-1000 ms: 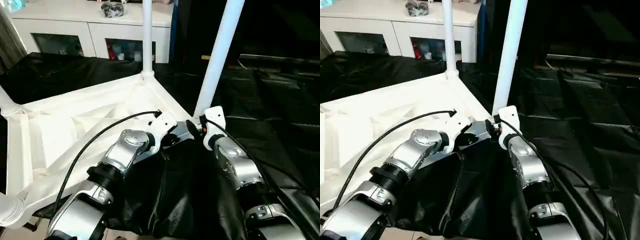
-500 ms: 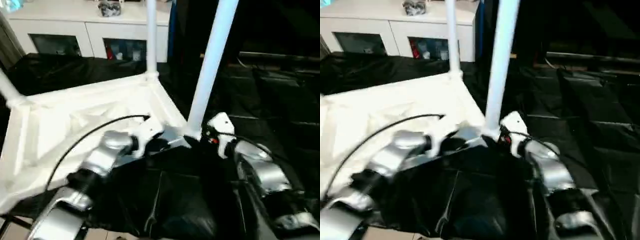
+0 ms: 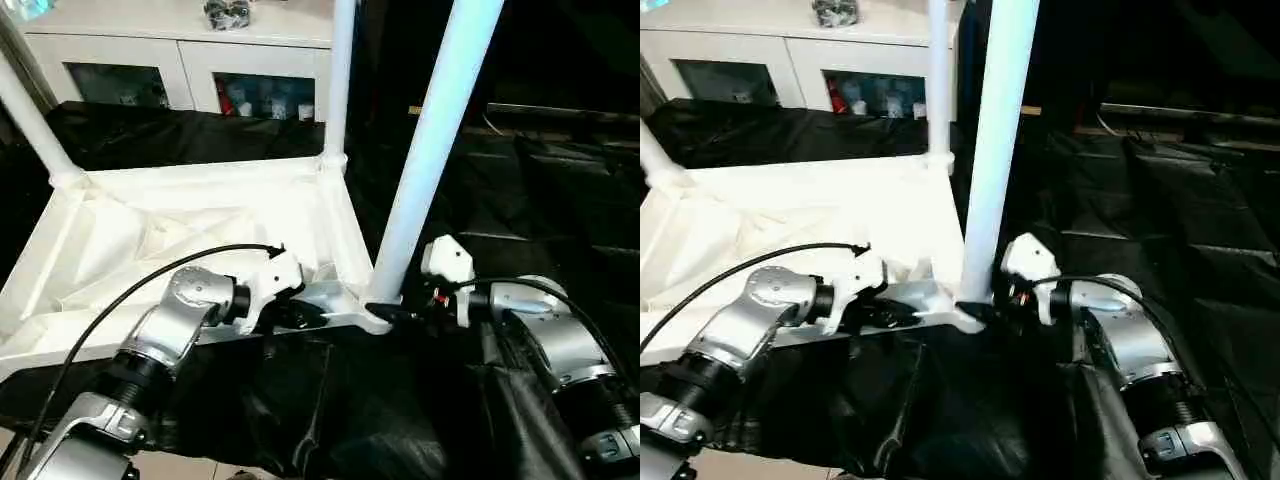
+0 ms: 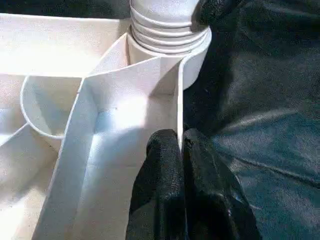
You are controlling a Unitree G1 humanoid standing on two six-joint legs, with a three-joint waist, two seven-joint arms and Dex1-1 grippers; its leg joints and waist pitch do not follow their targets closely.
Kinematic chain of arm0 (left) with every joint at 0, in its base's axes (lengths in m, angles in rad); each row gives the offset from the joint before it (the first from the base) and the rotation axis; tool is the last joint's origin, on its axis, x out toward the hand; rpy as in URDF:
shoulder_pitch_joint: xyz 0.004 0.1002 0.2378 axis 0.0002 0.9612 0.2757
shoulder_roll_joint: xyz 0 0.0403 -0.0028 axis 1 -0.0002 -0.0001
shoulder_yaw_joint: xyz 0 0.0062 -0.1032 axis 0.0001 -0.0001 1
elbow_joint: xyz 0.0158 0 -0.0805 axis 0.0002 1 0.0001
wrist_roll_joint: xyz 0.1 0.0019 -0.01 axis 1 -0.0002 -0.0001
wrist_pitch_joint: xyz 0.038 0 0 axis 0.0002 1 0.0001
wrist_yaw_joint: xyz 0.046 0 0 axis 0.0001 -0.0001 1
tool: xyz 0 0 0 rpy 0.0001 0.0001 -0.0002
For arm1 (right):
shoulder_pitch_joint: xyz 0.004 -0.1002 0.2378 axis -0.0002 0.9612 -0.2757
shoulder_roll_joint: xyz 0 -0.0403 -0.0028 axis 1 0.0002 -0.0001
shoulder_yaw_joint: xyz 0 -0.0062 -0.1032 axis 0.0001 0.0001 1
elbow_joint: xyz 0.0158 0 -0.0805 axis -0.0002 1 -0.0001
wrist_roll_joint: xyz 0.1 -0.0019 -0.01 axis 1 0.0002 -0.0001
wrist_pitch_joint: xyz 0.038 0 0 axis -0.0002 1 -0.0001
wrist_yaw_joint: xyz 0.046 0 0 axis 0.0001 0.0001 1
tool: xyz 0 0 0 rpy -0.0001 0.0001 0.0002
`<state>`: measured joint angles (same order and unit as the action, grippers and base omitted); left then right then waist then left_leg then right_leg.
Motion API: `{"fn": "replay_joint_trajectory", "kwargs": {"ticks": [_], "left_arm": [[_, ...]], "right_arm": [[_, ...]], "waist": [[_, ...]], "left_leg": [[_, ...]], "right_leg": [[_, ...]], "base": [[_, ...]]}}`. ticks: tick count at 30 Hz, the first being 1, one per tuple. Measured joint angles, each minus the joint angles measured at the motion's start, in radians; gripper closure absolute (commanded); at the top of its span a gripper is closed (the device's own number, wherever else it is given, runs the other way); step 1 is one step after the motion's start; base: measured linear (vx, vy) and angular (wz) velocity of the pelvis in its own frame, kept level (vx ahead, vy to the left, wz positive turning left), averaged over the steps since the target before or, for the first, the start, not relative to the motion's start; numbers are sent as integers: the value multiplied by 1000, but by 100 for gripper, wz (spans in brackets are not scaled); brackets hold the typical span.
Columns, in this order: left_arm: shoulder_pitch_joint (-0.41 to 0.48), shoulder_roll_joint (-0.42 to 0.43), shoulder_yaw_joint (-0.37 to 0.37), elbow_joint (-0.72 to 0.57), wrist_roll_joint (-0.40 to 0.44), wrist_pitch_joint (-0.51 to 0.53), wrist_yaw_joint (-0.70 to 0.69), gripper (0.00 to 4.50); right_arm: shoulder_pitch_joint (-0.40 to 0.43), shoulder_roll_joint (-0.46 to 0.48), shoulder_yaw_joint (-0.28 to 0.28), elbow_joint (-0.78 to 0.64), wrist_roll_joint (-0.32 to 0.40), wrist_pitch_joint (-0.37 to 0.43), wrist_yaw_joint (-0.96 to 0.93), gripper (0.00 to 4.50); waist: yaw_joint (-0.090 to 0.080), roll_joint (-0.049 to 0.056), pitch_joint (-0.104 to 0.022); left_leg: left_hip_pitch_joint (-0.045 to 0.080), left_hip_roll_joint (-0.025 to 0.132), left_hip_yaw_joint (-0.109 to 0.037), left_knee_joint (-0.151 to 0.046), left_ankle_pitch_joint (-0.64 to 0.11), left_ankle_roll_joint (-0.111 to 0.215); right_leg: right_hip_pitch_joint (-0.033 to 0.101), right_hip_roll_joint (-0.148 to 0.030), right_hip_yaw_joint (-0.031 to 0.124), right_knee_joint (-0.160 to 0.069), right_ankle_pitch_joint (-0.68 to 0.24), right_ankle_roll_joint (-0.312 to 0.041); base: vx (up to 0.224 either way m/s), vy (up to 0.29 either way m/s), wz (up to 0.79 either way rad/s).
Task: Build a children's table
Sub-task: Rotate leg to tighten
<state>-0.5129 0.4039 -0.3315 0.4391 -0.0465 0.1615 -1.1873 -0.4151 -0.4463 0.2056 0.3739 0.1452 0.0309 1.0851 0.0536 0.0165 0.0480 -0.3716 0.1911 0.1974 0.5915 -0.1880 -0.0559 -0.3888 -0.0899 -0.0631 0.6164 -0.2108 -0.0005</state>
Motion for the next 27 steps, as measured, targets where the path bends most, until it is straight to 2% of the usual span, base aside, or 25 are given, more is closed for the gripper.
{"fn": "replay_joint_trajectory", "kwargs": {"ticks": [3,8,17,22,23,26,27], "left_arm": [[0,6,0,-3,0,-3,-6,450],[0,11,0,-4,0,-6,-16,450],[0,13,0,-3,1,-7,-20,450],[0,11,0,-1,2,-7,-20,450],[0,12,0,-1,2,-7,-20,450],[0,10,0,-1,2,-8,-20,450],[0,10,0,-1,2,-8,-20,450]], "right_arm": [[-2,0,6,0,1,-1,15,140],[-10,0,12,0,1,-3,38,197],[-16,-1,11,0,14,5,56,233],[-6,0,7,-10,17,10,48,236],[-6,2,5,-11,21,22,49,181],[-8,2,1,-18,38,89,53,160],[-8,2,2,-18,36,88,52,160]], "waist": [[1,-2,1],[0,-4,2],[0,-6,2],[1,-6,2],[1,-6,2],[2,-6,2],[2,-6,2]], "left_leg": [[0,1,0,0,0,0],[0,1,0,0,0,1],[0,1,0,0,3,5],[1,1,0,0,3,5],[1,1,0,0,3,5],[1,1,0,0,3,5],[1,1,0,0,3,5]], "right_leg": [[0,0,0,0,0,0],[0,0,0,0,0,0],[0,0,0,0,0,0],[0,0,0,0,0,0],[0,0,0,1,0,0],[1,0,0,1,0,0],[1,0,0,1,0,0]], "base": [[0,0,0],[0,0,0],[0,0,0],[0,0,0],[0,0,0],[0,0,0],[0,0,0]]}}
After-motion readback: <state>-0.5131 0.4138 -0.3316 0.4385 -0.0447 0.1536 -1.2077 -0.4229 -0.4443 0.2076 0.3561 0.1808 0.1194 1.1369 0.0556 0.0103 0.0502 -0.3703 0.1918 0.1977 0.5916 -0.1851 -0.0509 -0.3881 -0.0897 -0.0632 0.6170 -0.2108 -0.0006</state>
